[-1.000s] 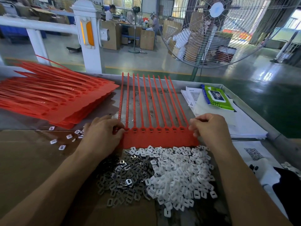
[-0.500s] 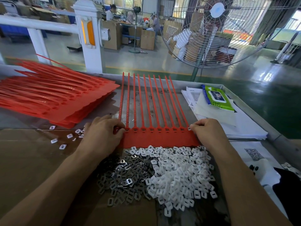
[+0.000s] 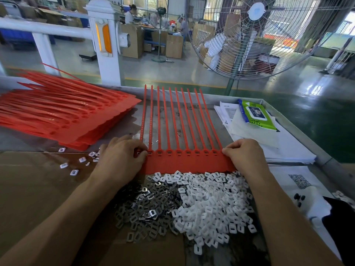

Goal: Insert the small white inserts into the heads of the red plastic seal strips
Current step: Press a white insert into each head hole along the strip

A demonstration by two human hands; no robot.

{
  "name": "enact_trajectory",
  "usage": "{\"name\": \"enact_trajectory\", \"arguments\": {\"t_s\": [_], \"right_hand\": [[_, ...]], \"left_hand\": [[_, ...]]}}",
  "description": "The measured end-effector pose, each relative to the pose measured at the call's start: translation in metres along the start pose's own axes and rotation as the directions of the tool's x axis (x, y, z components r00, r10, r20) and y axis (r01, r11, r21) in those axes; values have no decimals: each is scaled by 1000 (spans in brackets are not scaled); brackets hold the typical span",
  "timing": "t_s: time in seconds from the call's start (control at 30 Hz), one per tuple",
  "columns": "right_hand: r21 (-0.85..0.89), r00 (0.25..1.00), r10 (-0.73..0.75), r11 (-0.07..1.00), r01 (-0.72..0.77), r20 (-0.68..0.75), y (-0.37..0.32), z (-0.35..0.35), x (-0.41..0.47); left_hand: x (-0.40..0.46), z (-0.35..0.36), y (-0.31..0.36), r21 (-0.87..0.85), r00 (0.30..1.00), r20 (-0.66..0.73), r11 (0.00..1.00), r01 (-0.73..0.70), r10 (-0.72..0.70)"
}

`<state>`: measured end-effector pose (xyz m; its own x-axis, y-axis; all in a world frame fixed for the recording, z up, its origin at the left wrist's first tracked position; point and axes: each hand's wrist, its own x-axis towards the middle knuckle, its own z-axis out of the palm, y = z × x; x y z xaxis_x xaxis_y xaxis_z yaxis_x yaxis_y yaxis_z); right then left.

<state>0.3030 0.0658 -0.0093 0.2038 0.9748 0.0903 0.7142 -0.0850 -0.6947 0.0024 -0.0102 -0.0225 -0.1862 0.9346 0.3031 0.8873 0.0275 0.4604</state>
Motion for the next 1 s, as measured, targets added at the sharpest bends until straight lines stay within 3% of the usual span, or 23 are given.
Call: {"name": "enact_trajectory", "arguments": {"t_s": [0.23,0.37,0.47,0.53,0.6,0.8,1.0], "right_hand": [[21,999,-23,1000,23,-33,1,-2,-1],[59,982,-182,981,184,-49,-12,-9,-12],[133,914,-349,936,327,209,-23,-19,-24],[122,789,-388,918,378,476,-30,-24,-32],[101,670,-378,905,414,640,-35,-27,-38],[6,559,-355,848,530,750,-35,-29,-44],[44,542,-394,836,547,742,-37,-22,-44]], "left_hand": [[1,0,-1,-5,1000,2,1000,-5,5],[1,1,-2,-7,1000,-1,1000,-9,9],[1,1,-3,-9,1000,-4,1000,-16,16],[1,2,-3,-7,1000,-11,1000,-21,21],[0,2,-3,-7,1000,-21,1000,-20,20],[1,3,-3,-9,1000,-23,1000,-18,17],[1,3,-4,-20,999,-29,1000,-22,21]]}}
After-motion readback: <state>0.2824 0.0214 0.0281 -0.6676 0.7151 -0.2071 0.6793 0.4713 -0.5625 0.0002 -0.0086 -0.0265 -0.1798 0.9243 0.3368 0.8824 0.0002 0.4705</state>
